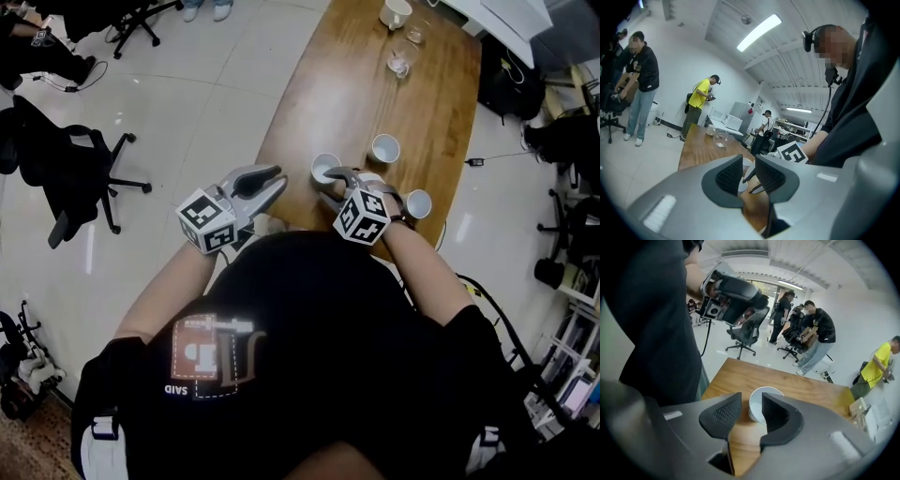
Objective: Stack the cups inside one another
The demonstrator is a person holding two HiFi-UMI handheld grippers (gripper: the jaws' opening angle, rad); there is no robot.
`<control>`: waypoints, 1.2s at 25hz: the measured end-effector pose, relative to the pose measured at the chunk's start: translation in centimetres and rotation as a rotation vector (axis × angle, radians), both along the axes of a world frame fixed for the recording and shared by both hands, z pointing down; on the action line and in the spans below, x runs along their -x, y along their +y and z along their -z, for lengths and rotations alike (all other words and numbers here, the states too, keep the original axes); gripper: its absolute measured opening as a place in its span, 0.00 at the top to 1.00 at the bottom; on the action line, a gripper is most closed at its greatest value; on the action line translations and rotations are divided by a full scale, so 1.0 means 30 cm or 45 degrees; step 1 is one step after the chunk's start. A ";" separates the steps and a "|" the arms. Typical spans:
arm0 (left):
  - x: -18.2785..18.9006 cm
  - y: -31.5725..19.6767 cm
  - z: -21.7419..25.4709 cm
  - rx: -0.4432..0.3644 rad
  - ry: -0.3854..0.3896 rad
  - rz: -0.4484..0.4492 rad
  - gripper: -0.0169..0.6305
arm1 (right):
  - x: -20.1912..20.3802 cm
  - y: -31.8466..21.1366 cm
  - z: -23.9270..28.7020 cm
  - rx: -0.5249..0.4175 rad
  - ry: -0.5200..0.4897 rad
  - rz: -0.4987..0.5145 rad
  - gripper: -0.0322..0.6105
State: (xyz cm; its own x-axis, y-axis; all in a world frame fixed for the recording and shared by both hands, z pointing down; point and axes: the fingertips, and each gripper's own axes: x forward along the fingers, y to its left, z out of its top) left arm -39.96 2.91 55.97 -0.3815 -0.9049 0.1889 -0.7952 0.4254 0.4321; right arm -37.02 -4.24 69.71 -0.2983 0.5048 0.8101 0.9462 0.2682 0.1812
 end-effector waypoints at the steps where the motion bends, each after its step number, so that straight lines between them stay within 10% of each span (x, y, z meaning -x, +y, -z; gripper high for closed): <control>1: 0.000 0.011 -0.005 0.002 0.005 0.002 0.88 | 0.000 0.009 -0.020 -0.030 0.006 0.022 0.73; 14: 0.020 0.006 -0.015 0.014 -0.003 -0.025 0.88 | -0.013 -0.015 -0.081 -0.154 0.011 0.067 0.74; 19: 0.005 0.004 -0.013 0.039 -0.004 -0.023 0.88 | -0.036 -0.001 -0.085 -0.136 0.010 0.087 0.90; 30: 0.012 -0.138 0.030 -0.016 -0.034 -0.110 0.94 | -0.035 -0.307 0.388 0.171 -0.107 -0.350 0.90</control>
State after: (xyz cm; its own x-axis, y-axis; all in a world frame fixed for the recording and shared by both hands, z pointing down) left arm -40.31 -1.23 55.07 -0.3063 -0.9370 0.1683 -0.8399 0.3492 0.4155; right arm -35.96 -13.44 58.09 -0.5018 0.4968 0.7081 0.8179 0.5389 0.2015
